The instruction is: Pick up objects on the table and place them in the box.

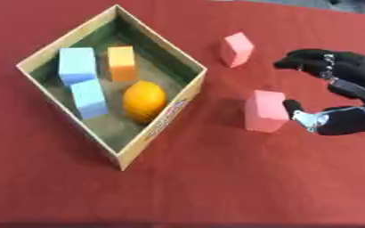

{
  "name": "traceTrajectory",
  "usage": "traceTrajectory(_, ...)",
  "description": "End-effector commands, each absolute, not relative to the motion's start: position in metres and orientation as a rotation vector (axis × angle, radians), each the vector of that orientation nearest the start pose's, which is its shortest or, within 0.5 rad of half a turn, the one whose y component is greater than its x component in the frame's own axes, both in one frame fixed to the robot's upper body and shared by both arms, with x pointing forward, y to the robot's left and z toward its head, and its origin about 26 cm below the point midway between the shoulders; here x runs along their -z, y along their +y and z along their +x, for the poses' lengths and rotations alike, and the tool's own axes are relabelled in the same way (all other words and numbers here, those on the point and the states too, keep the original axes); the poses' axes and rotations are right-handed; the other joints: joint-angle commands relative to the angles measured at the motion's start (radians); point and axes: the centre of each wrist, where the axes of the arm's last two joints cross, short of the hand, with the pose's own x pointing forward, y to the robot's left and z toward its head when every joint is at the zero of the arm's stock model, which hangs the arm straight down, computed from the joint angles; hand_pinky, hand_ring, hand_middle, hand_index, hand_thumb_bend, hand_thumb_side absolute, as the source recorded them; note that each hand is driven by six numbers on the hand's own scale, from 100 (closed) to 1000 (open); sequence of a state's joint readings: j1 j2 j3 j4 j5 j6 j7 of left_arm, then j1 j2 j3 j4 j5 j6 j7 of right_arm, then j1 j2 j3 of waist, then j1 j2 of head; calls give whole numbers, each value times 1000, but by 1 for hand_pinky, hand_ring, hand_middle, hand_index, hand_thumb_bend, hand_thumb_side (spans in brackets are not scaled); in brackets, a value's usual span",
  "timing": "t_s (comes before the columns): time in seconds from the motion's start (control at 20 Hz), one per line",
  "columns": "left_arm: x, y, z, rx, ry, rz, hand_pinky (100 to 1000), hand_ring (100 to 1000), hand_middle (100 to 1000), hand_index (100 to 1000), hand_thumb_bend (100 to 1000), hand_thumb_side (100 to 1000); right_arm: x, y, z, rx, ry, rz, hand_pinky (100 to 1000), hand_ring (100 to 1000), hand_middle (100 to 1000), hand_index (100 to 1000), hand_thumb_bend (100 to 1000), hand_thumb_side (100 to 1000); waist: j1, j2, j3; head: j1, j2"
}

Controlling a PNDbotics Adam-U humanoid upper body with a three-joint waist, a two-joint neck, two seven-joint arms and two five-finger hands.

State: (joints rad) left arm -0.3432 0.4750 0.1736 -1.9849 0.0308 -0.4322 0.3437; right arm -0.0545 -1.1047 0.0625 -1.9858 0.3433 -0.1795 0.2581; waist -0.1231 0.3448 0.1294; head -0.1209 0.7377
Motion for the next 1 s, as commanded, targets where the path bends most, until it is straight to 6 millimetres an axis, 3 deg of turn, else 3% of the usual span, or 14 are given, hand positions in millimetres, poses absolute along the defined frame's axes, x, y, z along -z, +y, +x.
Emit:
traceTrajectory(0.05,-253,320,295,-63,3354,-515,921,906,834,914,209,788,-232,-357,267,-1670,-1562,-721,917,991,846,963,100,366,-8,-32,0,-4,4)
traceTrajectory(0.2,-252,319,295,-65,3359,-510,922,906,834,914,209,789,-235,-355,268,-1631,-1562,-687,928,984,818,958,100,205,-8,-31,2,-9,5)
traceTrajectory(0.5,-252,318,295,-65,3363,-498,922,906,834,914,209,789,-244,-351,271,-1597,-1541,-638,955,994,830,976,100,348,-7,-30,7,-14,5)
traceTrajectory(1.0,-252,317,296,-66,3368,-483,922,907,834,912,209,789,-246,-347,273,-1632,-1503,-682,983,1000,883,1000,100,403,-6,-29,12,-18,6)
